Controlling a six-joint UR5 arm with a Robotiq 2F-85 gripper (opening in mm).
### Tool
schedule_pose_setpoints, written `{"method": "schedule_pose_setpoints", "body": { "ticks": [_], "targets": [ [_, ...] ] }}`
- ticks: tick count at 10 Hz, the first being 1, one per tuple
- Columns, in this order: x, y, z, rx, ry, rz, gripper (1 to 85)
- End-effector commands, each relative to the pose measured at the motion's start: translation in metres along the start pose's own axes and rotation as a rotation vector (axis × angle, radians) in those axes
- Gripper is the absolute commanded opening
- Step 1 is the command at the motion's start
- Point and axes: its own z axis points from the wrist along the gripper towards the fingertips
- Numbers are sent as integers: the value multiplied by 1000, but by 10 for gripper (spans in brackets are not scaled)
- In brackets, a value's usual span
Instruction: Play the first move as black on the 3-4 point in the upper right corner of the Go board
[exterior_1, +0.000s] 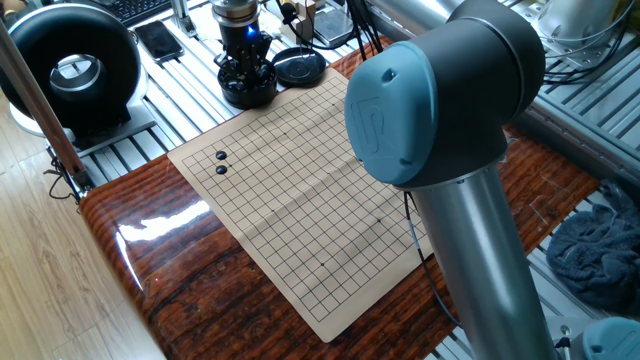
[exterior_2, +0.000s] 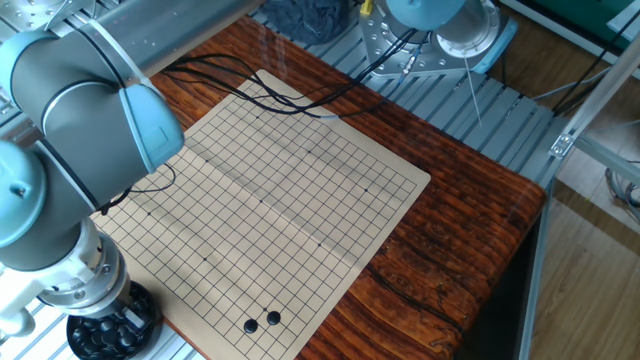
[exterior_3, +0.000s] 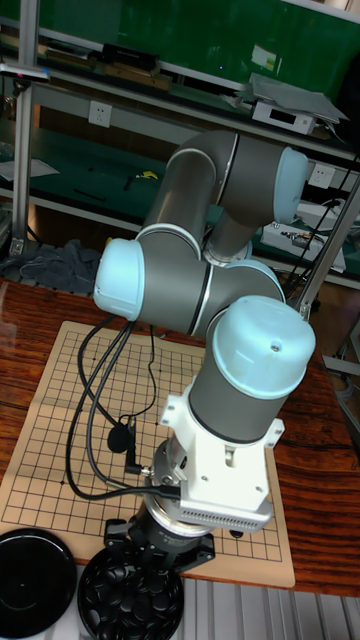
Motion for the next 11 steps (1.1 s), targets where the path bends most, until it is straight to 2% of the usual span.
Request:
{"method": "schedule_pose_setpoints", "body": {
  "ticks": [1, 4, 7, 11],
  "targets": [
    [-2, 2, 1, -17, -3, 2, 203],
    [-5, 4, 4, -23, -13, 7, 117],
    [-5, 4, 4, -26, -11, 6, 90],
    [-5, 3, 2, -32, -8, -17, 140]
  ]
}}
